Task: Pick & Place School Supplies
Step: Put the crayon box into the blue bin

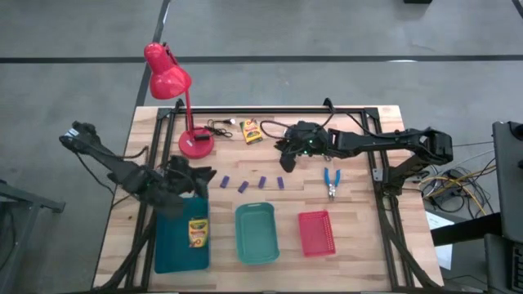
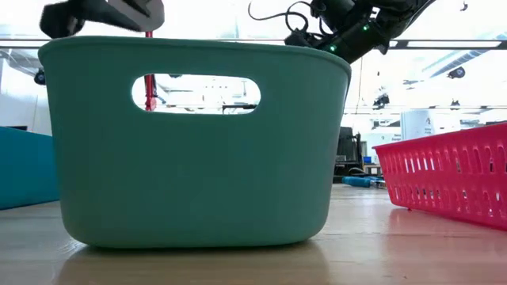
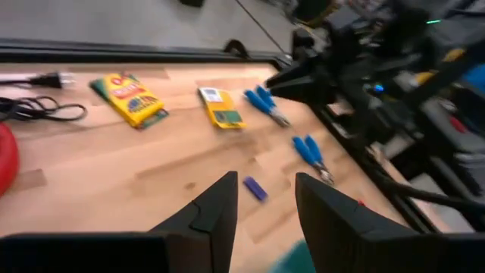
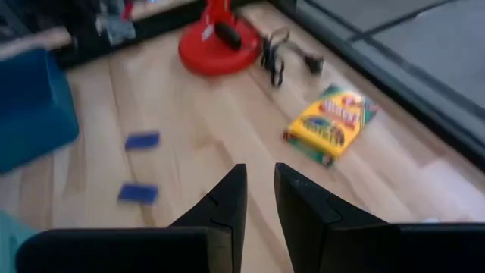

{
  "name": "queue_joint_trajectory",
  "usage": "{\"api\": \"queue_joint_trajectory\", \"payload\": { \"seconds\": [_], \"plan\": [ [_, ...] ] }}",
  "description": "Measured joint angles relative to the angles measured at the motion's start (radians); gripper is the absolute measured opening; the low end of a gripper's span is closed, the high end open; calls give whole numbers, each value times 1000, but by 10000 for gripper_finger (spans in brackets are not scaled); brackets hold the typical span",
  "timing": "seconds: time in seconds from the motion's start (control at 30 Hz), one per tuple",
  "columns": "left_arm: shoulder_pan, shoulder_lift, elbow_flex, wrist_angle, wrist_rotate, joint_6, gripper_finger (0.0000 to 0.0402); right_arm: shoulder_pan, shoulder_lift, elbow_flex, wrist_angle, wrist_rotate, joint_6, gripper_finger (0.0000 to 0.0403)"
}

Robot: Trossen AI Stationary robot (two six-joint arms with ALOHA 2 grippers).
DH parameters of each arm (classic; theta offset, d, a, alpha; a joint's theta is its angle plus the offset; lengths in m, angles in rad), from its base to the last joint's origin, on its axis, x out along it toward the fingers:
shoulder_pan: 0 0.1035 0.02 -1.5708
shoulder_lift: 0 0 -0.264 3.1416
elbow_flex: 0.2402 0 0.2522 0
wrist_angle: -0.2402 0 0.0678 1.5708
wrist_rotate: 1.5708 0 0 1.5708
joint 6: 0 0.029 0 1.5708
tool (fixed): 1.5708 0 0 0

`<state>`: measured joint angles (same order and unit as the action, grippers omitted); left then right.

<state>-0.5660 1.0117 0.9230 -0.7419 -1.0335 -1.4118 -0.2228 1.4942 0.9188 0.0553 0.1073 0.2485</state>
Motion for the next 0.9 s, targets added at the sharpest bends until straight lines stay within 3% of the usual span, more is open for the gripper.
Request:
{"api": "queue_joint_trajectory", "payload": {
  "seconds": [0.2,0.5,0.7,0.9],
  "plan": [
    [130,75,-87,196,78,35,137,-37,43,3,90,-13,29,68],
    [275,142,-244,648,118,191,138,-97,153,8,224,-153,27,68],
    [398,155,-337,859,309,281,137,-112,239,66,205,-195,14,68],
    [563,147,-422,955,499,412,136,-130,312,163,203,-204,-57,68]
  ]
}}
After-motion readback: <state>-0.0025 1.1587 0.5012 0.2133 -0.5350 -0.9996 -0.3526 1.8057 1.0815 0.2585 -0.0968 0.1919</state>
